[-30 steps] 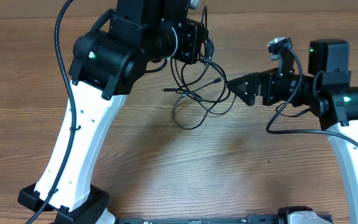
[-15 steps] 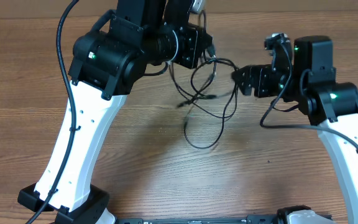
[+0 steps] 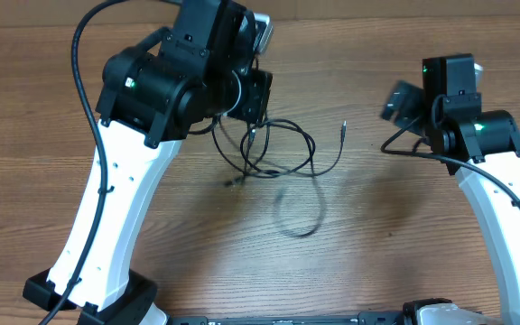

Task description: Untangle cables

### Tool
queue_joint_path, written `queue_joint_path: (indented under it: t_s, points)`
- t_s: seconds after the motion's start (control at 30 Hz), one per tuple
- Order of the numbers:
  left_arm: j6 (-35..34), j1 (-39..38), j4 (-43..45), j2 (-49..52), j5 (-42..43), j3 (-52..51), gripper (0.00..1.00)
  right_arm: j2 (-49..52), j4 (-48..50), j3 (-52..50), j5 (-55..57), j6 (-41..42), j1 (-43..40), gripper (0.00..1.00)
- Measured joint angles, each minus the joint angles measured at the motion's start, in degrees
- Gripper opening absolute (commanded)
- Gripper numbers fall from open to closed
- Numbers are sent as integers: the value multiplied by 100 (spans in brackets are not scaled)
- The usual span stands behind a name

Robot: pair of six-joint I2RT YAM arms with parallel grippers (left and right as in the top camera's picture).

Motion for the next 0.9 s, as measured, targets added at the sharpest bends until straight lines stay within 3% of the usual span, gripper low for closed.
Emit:
queue_joint_path:
  t_s: [0.13,0.27,0.57,0.73,0.83,0.9]
  points:
    - [22,0,568,-59,323,0,4,0,-210,2,-2662,-1648,24,100]
    - [22,0,732,-68,671,0,4,0,-330,2,-4273,-2634,46,100]
    - [22,0,761,-68,1250,0,4,0,-20,2,-6107,-3254,46,90]
    - [20,0,839,-68,1362,0,4,0,4,2,-6566,-3351,44,63]
    - [17,0,876,-68,1399,0,4,0,13,2,-6736,-3364,46,59]
    - [17,0,931,-68,1421,0,4,0,20,2,-6808,-3397,46,47]
